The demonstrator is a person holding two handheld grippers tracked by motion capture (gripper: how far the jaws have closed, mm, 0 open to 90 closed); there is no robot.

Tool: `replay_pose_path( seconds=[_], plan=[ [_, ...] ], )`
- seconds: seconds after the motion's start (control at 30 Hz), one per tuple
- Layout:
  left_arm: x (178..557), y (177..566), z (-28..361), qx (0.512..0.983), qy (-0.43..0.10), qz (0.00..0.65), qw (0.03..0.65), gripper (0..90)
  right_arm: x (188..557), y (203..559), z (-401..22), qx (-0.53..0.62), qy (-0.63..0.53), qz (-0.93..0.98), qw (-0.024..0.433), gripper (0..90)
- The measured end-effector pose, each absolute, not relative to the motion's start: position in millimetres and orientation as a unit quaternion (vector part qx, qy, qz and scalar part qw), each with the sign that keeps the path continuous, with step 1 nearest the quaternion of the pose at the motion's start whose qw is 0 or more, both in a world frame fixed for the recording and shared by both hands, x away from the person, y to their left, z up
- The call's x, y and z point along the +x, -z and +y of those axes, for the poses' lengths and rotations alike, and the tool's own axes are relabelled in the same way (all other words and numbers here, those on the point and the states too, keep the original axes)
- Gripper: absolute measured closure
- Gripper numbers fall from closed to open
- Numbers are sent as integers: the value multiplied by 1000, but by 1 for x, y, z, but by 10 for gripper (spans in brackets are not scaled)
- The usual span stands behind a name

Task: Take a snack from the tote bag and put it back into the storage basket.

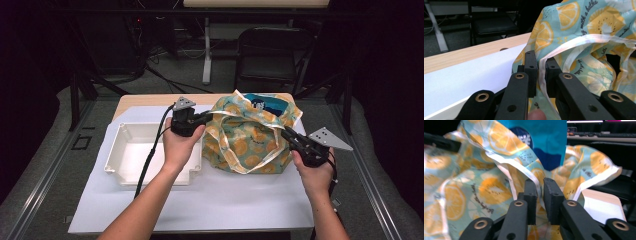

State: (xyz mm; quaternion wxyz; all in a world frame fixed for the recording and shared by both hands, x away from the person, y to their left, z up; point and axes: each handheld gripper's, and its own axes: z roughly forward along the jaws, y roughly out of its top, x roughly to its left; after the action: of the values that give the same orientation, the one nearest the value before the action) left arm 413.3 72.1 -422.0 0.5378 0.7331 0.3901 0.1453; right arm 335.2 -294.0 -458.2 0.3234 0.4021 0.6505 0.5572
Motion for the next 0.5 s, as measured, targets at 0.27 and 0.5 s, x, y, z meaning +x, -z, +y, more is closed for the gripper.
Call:
replay_pose_path(
  seconds=[0.27,0.5],
  plan=[
    [413,421,72,735,-146,385,538,849,332,444,-299,396,-577,635,329,819],
    [412,421,72,739,-144,382,537,887,333,441,-299,410,-561,635,337,809]
  ],
)
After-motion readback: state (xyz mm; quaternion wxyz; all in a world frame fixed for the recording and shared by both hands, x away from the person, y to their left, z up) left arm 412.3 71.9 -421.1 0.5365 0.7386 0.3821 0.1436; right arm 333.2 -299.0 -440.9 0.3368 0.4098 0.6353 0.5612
